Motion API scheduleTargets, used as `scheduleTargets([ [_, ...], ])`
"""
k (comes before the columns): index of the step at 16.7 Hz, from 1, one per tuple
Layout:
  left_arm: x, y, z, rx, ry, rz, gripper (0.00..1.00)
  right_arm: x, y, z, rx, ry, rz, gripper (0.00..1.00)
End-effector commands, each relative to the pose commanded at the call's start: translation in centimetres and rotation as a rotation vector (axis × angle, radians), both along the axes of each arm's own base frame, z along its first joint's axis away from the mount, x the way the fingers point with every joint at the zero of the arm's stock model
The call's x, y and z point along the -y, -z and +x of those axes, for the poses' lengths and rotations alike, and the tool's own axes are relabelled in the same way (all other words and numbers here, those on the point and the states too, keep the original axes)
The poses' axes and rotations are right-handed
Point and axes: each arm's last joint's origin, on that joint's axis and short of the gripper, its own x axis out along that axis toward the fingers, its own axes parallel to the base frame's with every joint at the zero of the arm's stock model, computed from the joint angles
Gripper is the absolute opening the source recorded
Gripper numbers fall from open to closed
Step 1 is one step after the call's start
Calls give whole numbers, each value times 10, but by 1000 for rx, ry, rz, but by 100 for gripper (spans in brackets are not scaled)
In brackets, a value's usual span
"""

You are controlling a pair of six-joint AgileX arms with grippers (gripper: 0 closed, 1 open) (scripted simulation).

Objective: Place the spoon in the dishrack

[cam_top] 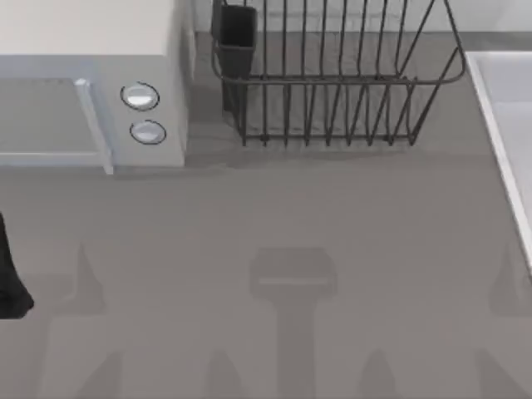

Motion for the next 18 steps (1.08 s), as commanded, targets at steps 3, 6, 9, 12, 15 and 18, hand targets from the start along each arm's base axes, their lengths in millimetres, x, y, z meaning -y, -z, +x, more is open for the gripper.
scheduleTargets([
  [3, 0, 0, 0, 0, 0, 0, 100, 1, -2, 0, -12, 7, -6, 100],
  [6, 0, 0, 0, 0, 0, 0, 100, 6, -14, 2, -111, 55, -48, 100],
  [9, 0, 0, 0, 0, 0, 0, 100, 16, -29, 9, -317, 119, -103, 100],
  [12, 0, 0, 0, 0, 0, 0, 100, 32, -40, 26, -618, 168, -133, 100],
  [15, 0, 0, 0, 0, 0, 0, 100, 55, -41, 49, -951, 178, -116, 100],
  [18, 0, 0, 0, 0, 0, 0, 100, 83, -39, 68, -1231, 153, -63, 100],
])
